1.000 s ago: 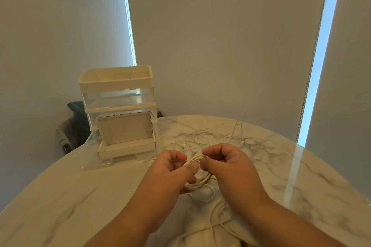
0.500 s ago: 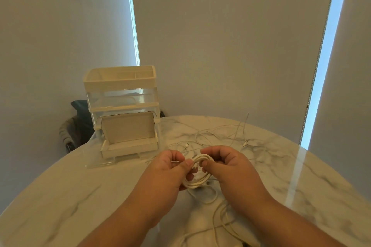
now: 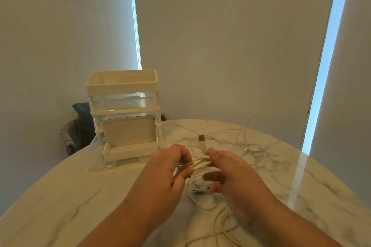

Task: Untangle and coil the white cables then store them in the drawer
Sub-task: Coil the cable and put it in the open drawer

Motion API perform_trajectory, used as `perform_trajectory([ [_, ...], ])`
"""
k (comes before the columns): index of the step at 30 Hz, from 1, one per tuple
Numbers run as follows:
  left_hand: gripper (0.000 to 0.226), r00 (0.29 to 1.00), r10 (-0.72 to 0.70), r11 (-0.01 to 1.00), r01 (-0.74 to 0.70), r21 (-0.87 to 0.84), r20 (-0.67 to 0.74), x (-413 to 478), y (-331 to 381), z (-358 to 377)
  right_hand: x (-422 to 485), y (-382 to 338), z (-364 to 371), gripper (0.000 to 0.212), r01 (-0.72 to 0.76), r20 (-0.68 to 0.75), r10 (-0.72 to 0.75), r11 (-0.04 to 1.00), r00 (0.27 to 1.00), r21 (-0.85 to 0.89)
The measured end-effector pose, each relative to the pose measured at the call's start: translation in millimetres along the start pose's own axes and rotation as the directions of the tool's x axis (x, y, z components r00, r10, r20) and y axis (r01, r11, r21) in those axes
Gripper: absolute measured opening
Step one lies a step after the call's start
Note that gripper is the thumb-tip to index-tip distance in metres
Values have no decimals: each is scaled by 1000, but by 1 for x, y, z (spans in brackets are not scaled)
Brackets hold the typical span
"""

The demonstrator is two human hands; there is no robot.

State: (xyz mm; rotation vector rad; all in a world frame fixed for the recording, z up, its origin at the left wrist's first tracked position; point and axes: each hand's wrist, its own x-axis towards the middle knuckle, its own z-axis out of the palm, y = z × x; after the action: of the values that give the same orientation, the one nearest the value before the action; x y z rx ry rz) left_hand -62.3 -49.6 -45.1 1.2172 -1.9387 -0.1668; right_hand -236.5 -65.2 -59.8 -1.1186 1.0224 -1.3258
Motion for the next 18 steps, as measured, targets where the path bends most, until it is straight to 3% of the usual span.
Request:
perform_trajectory([
  [3,20,998,69,994,-69,83,4,2,-2,0,2,4,2,16,-8,78,-4,988,997,153],
  [6,26,999,40,994,-40,106,-2,1,-3,3,3,3,2,12,-1,65,-17,965,998,262],
  [8,34,998,-38,999,39,15,-53,1,-5,6,4,-2,2,15,-18,52,0,940,999,341],
  [10,41,970,-224,962,204,-182,-95,2,-3,7,7,-1,-1,18,-24,50,4,917,999,398],
  [11,41,926,-376,870,339,-357,-36,4,0,7,8,0,-2,20,-23,61,-2,914,998,405],
  [12,37,860,-500,685,465,-561,102,7,3,7,7,0,-2,23,-23,79,-9,919,997,393],
  [14,34,750,-528,229,577,-784,398,10,9,8,7,2,-2,28,-17,128,-26,945,991,325],
  [15,34,735,-504,115,578,-808,454,10,9,9,6,3,-1,31,-7,148,-36,960,988,279],
  [18,30,746,-510,98,546,-832,429,9,7,12,7,7,-1,43,38,156,-64,986,986,165],
])
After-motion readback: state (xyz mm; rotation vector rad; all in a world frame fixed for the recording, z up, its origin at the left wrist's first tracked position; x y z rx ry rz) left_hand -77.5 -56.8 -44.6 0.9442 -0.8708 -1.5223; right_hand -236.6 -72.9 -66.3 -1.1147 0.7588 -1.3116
